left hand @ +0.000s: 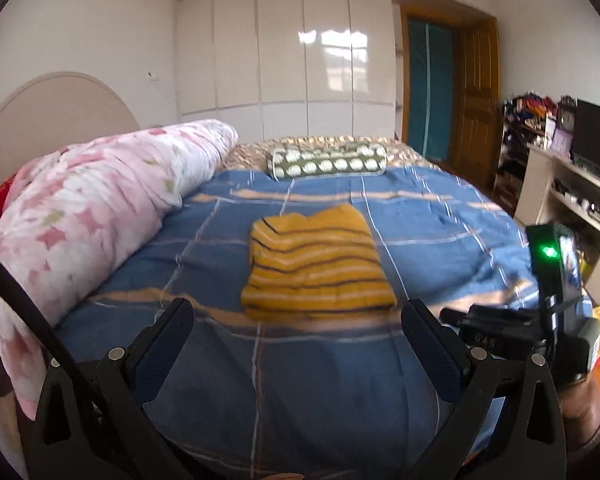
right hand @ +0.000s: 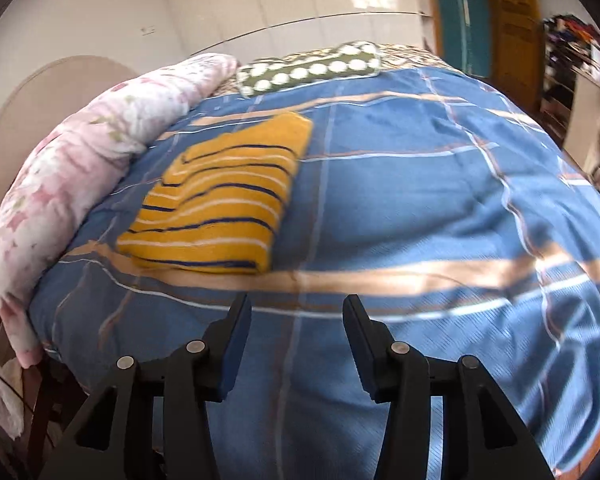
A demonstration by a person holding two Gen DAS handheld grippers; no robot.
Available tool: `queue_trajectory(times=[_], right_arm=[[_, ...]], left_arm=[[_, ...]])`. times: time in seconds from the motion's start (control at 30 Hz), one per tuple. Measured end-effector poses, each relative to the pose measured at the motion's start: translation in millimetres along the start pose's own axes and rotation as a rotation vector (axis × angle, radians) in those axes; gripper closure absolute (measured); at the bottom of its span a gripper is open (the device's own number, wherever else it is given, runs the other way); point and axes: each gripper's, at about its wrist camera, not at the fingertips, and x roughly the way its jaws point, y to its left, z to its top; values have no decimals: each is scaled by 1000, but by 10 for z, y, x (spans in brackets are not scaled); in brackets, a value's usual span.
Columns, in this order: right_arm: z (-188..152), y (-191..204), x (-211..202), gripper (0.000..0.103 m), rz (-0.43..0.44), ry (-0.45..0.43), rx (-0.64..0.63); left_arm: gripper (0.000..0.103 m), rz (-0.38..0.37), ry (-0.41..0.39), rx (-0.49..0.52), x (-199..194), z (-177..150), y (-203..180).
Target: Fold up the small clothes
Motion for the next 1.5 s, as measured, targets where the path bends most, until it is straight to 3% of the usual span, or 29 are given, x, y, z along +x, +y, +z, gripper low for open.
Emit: queue_trajectory(times=[0.13,0.23,0.4,0.57,0.67,0.87,1.03,1.17,1.37,1.5], right_arm=[[13,-75,-65,51,-15,-62,9],[145,-109,-2,44,-25,-141,-14],[520,-242,358,43,-96,-234,0],[1115,-447,801,43,-70,-189,39],[1346,-559,1085,43,-56,-143,58],[1505,-719,1435,43,-7,24,88],[1551,-937,1155,43,-57,119,82],[1483,-1258,707,43,-134,169,109],[1032,-1527,-399,43,-306,213,121],[756,-1588,-1126,43,-363,276,210]], left_arm=[[0,0,48,23,248,39,-50],[0,-24,95,0,645,125,-13],[0,-72,116,-27,1486,525,-57],[0,-101,146,43,2206,928,-257],[0,-102,188,42,2470,1009,-344],[0,-80,266,86,2643,1281,-561],[0,-91,318,154,2581,1655,-931],[0,-165,323,216,2425,1964,-1451],[0,-306,338,333,1982,2266,-2319],[0,-299,395,363,1753,2482,-2555]])
